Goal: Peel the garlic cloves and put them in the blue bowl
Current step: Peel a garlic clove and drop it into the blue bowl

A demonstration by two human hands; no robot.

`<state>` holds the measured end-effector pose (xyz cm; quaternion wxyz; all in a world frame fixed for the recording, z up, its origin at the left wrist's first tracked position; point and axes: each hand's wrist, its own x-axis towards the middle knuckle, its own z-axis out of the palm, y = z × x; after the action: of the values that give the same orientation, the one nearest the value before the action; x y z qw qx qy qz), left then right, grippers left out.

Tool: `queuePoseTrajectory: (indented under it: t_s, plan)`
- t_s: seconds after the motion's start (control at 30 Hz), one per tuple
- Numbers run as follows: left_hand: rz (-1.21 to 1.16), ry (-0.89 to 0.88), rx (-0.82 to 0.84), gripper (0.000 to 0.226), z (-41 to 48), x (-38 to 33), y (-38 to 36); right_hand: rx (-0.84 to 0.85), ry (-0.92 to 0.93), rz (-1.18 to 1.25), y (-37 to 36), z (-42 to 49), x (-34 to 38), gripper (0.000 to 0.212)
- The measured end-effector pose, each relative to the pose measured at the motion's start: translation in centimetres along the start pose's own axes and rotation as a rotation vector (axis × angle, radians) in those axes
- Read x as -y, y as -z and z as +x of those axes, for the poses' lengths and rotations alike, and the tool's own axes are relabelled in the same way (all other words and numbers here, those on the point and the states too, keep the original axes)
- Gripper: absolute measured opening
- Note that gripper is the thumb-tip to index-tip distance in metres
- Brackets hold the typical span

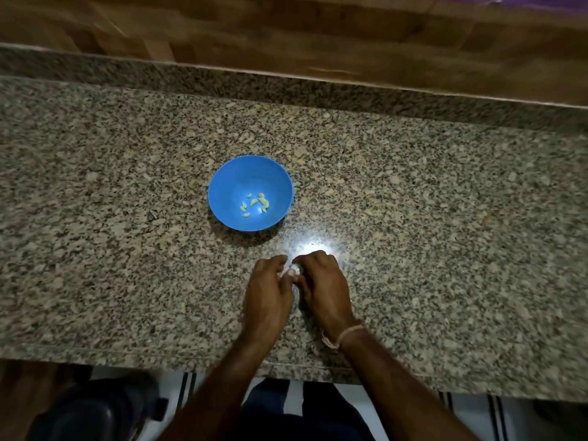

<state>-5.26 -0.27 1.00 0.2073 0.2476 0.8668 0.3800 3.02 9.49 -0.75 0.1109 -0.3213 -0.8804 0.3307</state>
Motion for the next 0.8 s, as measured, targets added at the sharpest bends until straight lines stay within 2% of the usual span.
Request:
queuePoseTrajectory:
  t_s: [0.07,0.17,0.27,0.33,0.4,0.47,0.53,0.7,0.8]
  plan:
    - [-0.083,0.133,0.013,0.021,-0.4,0.2,-1.2,-0.015,0.018,0.07,0.4,-0.6,-0.2,0.015]
    - [-0.341,0.331,0.03,0.006,-0.4,-0.2,-1.7,-0.032,-0.02,0.349,1.3,-1.4,-0.2,0.012]
    - [-0.786,0.513,0.097,0.01,-0.8,-1.7,-1.2,-0.016,-0.168,0.669,2.6,-2.0,0.0,0.029]
    - [-1.07,0.574,0.176,0.016,-1.3,-2.7,-0.9,-0.002,-0.22,0.802,3.7,-2.3,0.0,0.03]
    - [-1.255,0.594,0.192,0.031,-2.0,-3.4,-1.1,0.005,-0.231,0.866,4.9,-2.6,0.0,0.026]
    - [-1.34,0.609,0.185,0.043,-2.6,-4.3,-1.6,0.005,-0.224,0.899,6.2,-2.9,0.0,0.024]
    - [-1.37,0.6,0.191,0.035,-3.0,-4.9,-1.8,-0.008,-0.181,0.882,7.2,-3.1,0.2,0.022]
    - [-1.272,0.464,0.185,0.046,-4.3,-6.2,-2.4,-0.036,-0.003,0.763,9.4,-3.8,-0.3,0.022]
    - [-1.266,0.445,0.181,0.044,-4.8,-7.0,-2.5,-0.013,0.026,0.72,9.9,-3.9,-0.7,0.025]
